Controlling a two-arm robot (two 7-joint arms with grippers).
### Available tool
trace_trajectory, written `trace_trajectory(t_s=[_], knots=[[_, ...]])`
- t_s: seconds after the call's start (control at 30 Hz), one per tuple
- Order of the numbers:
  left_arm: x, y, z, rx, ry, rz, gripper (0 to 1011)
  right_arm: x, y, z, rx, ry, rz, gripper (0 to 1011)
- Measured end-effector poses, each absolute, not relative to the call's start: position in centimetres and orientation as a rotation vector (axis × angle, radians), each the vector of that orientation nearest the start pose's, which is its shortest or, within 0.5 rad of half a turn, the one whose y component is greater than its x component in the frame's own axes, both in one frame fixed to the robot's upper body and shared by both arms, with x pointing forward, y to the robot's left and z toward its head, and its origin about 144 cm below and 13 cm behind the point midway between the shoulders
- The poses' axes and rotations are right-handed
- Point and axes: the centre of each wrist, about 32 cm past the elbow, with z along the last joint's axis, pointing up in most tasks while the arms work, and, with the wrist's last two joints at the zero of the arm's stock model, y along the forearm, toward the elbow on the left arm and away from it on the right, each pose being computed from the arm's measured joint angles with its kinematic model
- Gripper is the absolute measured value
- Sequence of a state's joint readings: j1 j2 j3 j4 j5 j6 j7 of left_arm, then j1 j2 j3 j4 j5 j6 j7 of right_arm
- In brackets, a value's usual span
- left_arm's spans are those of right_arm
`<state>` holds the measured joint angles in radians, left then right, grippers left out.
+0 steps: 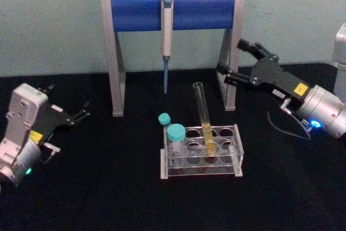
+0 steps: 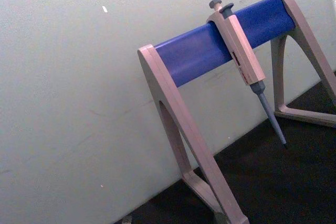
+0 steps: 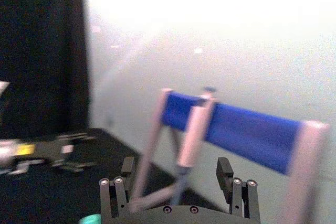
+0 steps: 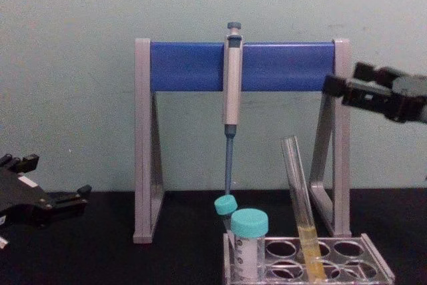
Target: Pick up the test tube from the test tube rack, shake it, then place it back into the test tube rack.
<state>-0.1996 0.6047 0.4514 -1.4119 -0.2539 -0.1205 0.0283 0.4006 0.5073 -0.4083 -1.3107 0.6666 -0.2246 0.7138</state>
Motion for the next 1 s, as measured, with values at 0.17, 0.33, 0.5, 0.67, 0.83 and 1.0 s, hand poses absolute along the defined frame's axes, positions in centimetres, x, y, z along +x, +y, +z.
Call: trace_trajectory(t_s=[0.17,0.33,0.5,0.67,0.83,1.0], knots=[[48.9,31.0,114.0,0.304,-0.285,1.248,1001,54.0,-29.8,119.9,0.129,-0.178,-0.842,1000],[48.9,31.0,114.0,0.304,-0.285,1.248,1001,53.4,-29.3,119.8,0.064,-0.180,-1.001,1000],[48.9,31.0,114.0,0.304,-0.285,1.248,1001,52.8,-28.8,119.0,-0.034,-0.176,-1.130,1000],[48.9,31.0,114.0,0.304,-0.285,1.248,1001,52.2,-28.5,117.9,-0.114,-0.166,-1.185,1000],[48.9,31.0,114.0,0.304,-0.285,1.248,1001,51.5,-28.1,116.4,-0.202,-0.144,-1.215,1000],[48.9,31.0,114.0,0.304,-0.285,1.248,1001,51.2,-27.9,115.7,-0.237,-0.134,-1.224,1000]])
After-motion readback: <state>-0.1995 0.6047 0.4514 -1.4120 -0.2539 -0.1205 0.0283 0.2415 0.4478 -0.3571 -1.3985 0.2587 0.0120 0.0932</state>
